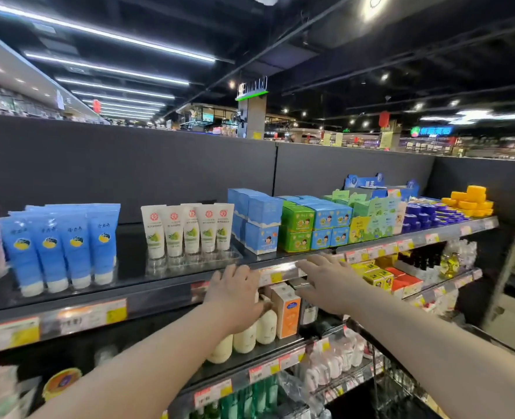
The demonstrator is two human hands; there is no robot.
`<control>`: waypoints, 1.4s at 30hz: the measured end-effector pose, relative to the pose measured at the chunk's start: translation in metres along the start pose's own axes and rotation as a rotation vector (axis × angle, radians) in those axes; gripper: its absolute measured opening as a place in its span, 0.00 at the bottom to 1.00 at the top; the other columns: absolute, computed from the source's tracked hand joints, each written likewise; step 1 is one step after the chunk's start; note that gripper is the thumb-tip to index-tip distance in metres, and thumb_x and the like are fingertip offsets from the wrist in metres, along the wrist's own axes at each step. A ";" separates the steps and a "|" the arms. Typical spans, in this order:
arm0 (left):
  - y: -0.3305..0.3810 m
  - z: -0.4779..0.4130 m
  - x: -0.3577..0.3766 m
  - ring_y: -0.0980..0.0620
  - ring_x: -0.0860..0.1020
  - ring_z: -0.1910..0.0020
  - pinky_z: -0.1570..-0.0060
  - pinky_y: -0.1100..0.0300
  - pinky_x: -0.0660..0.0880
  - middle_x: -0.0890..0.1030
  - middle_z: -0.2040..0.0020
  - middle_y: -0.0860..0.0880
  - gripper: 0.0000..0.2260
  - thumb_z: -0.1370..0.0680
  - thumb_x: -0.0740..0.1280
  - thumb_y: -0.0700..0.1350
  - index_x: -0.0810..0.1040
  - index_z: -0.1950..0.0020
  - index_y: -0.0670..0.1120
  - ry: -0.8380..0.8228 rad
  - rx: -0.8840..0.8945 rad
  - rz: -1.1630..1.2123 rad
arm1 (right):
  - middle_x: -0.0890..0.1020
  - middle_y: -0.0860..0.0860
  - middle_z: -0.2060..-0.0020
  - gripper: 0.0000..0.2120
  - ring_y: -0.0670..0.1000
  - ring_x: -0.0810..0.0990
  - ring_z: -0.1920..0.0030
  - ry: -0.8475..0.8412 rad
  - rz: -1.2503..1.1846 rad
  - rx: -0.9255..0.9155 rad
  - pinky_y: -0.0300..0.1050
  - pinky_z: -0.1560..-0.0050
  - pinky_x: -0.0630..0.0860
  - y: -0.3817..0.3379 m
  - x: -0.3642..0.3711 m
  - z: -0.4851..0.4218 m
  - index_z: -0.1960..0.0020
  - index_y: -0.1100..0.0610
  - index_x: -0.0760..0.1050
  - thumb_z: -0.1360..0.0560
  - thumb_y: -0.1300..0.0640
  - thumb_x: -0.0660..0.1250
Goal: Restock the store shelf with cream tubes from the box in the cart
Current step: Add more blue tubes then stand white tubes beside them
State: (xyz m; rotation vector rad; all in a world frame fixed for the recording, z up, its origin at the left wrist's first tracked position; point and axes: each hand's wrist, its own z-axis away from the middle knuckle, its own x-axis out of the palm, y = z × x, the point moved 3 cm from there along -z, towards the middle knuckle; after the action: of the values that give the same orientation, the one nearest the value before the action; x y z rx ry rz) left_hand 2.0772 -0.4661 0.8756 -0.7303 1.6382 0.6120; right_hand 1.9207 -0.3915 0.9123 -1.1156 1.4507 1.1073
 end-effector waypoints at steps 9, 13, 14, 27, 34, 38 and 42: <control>0.210 0.051 0.027 0.44 0.58 0.27 0.30 0.47 0.59 0.60 0.26 0.47 0.30 0.22 0.52 0.64 0.57 0.25 0.49 -0.124 0.187 0.129 | 0.60 0.51 0.26 0.30 0.56 0.58 0.26 -0.138 0.009 0.300 0.58 0.30 0.61 0.148 0.030 0.221 0.25 0.48 0.56 0.23 0.38 0.57; 0.325 0.084 0.040 0.43 0.56 0.26 0.29 0.45 0.58 0.58 0.24 0.47 0.34 0.24 0.53 0.66 0.55 0.24 0.49 -0.180 0.351 0.139 | 0.58 0.51 0.25 0.31 0.56 0.55 0.24 -0.211 -0.002 0.499 0.58 0.28 0.57 0.212 0.036 0.333 0.24 0.48 0.55 0.23 0.39 0.57; 0.351 0.092 0.041 0.43 0.57 0.26 0.29 0.46 0.58 0.58 0.25 0.47 0.33 0.24 0.53 0.66 0.55 0.24 0.48 -0.191 0.393 0.149 | 0.58 0.51 0.25 0.31 0.56 0.54 0.24 -0.222 -0.006 0.540 0.58 0.28 0.57 0.223 0.037 0.357 0.24 0.49 0.55 0.23 0.39 0.57; 0.558 0.102 0.086 0.45 0.63 0.29 0.31 0.46 0.62 0.65 0.29 0.47 0.31 0.24 0.54 0.66 0.60 0.27 0.48 -0.275 0.656 0.123 | 0.58 0.51 0.25 0.31 0.56 0.52 0.24 -0.293 -0.104 0.813 0.58 0.27 0.56 0.343 0.078 0.507 0.24 0.50 0.53 0.22 0.40 0.57; 0.653 0.031 0.139 0.45 0.62 0.29 0.30 0.46 0.60 0.65 0.29 0.48 0.29 0.24 0.54 0.65 0.60 0.28 0.49 -0.333 0.711 0.145 | 0.58 0.50 0.25 0.31 0.56 0.51 0.24 -0.344 -0.098 0.855 0.57 0.27 0.55 0.438 0.112 0.504 0.24 0.50 0.54 0.22 0.39 0.56; 0.694 -0.019 0.163 0.46 0.63 0.31 0.31 0.47 0.61 0.67 0.30 0.48 0.29 0.24 0.55 0.65 0.62 0.29 0.49 -0.355 0.717 0.145 | 0.59 0.51 0.26 0.30 0.56 0.53 0.25 -0.385 -0.088 0.867 0.56 0.28 0.57 0.502 0.125 0.486 0.25 0.51 0.55 0.22 0.40 0.56; 0.728 -0.063 0.182 0.45 0.64 0.32 0.32 0.48 0.62 0.68 0.32 0.48 0.28 0.24 0.55 0.65 0.63 0.30 0.50 -0.380 0.697 0.125 | 0.59 0.52 0.26 0.28 0.56 0.52 0.24 -0.413 -0.116 0.865 0.56 0.28 0.57 0.555 0.144 0.465 0.25 0.53 0.56 0.21 0.43 0.56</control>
State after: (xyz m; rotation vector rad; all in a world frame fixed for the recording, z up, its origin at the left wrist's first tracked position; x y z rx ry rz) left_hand 1.4706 -0.0510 0.7100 0.0025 1.4081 0.2102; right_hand 1.4321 0.1426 0.7678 -0.3225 1.2952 0.4764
